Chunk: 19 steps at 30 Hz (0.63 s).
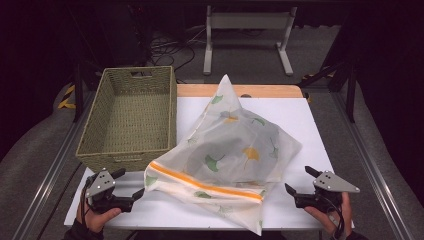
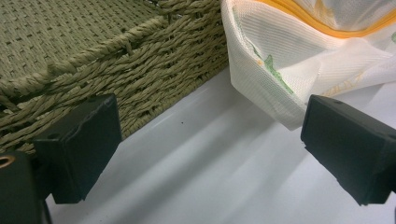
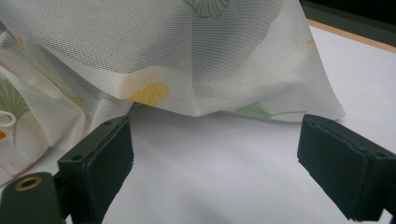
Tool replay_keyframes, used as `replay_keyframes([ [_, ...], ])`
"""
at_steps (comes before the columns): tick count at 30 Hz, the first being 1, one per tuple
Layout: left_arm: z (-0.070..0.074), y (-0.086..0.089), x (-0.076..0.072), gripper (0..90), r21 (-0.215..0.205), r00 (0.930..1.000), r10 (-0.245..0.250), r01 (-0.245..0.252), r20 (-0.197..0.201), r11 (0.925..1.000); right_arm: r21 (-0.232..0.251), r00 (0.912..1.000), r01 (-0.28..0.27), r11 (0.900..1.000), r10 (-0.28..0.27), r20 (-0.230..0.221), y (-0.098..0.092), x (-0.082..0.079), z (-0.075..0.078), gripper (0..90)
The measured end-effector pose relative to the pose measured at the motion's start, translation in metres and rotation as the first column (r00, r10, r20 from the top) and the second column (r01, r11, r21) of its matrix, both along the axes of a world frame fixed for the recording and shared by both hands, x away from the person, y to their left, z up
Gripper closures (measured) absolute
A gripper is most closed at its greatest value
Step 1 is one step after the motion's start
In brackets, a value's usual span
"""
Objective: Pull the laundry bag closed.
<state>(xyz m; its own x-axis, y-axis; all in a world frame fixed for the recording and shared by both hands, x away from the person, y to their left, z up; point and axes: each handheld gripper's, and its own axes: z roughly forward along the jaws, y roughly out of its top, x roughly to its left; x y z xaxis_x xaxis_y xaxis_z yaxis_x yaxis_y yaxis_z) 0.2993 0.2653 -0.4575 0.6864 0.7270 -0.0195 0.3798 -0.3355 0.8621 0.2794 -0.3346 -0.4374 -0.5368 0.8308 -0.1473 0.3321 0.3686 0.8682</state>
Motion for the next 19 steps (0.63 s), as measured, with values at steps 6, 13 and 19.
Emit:
replay_keyframes([
  [6,-0.0004,0.0009,0.0010,5.7,0.000,0.9999,0.011,-0.011,-0.005,0.9999,0.001,0.9999,0.011,1.000,-0.011,-0.004,-0.0014,0.0007,-0.0002,11.5],
  [13,-0.0009,0.0008,0.0023,5.6,0.010,0.9999,0.016,-0.016,-0.006,0.9998,-0.007,0.9997,0.019,1.000,-0.020,-0.015,-0.0019,0.0020,-0.0019,11.7],
  [19,-0.0016,0.0000,0.0040,5.6,0.004,0.9998,0.020,-0.020,-0.007,0.9998,0.012,0.9996,0.026,1.000,-0.026,-0.013,-0.0038,0.0013,-0.0013,11.9],
])
